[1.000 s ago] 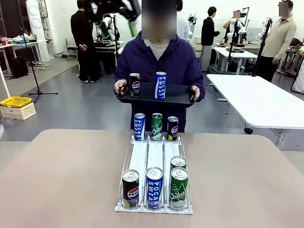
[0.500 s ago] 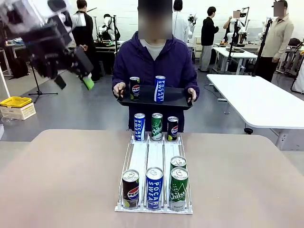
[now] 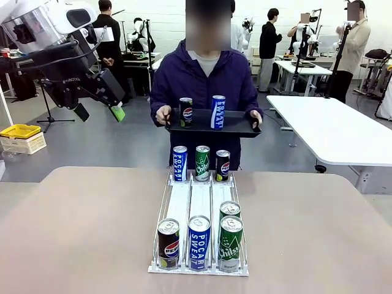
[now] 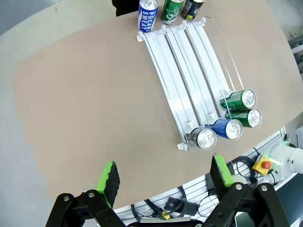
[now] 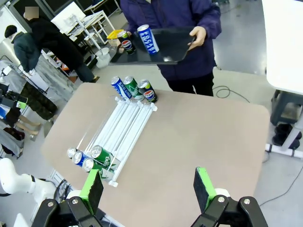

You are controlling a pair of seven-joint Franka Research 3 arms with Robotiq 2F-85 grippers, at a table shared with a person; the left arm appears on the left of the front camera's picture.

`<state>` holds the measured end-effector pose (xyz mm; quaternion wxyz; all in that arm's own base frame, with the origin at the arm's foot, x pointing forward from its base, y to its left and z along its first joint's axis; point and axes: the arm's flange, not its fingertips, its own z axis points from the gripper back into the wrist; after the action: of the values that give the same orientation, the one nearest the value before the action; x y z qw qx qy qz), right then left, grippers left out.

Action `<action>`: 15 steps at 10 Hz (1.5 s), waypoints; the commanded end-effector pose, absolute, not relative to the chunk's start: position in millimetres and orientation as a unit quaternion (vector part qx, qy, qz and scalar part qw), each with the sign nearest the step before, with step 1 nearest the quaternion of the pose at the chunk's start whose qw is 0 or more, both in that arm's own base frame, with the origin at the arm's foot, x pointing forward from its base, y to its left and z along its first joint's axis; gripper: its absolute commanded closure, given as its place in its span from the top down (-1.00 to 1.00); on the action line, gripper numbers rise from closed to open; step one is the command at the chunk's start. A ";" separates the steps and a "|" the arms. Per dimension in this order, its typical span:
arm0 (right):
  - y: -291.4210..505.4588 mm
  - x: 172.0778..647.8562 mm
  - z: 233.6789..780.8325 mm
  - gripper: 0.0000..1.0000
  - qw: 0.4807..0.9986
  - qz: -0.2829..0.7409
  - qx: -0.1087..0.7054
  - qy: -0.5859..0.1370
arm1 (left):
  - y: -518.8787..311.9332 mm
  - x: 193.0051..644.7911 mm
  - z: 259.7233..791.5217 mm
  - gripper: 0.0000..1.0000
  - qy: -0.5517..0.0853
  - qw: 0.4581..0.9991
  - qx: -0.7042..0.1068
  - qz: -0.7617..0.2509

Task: Retrieve and hand over the desired beverage to the person.
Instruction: Place the picked can on the Handle tray extended by the person.

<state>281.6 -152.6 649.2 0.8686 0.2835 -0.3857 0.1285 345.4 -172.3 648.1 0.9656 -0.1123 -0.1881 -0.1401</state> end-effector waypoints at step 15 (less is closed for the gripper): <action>-152.5 283.0 647.8 1.00 0.860 0.135 0.297 -0.391 | 7.8 349.3 670.1 1.00 -0.257 0.839 -0.323 -0.354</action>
<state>281.3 -153.2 649.1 0.8686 0.2832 -0.3859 0.1282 340.5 12.5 673.5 0.8455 -0.2992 -0.2766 -0.3451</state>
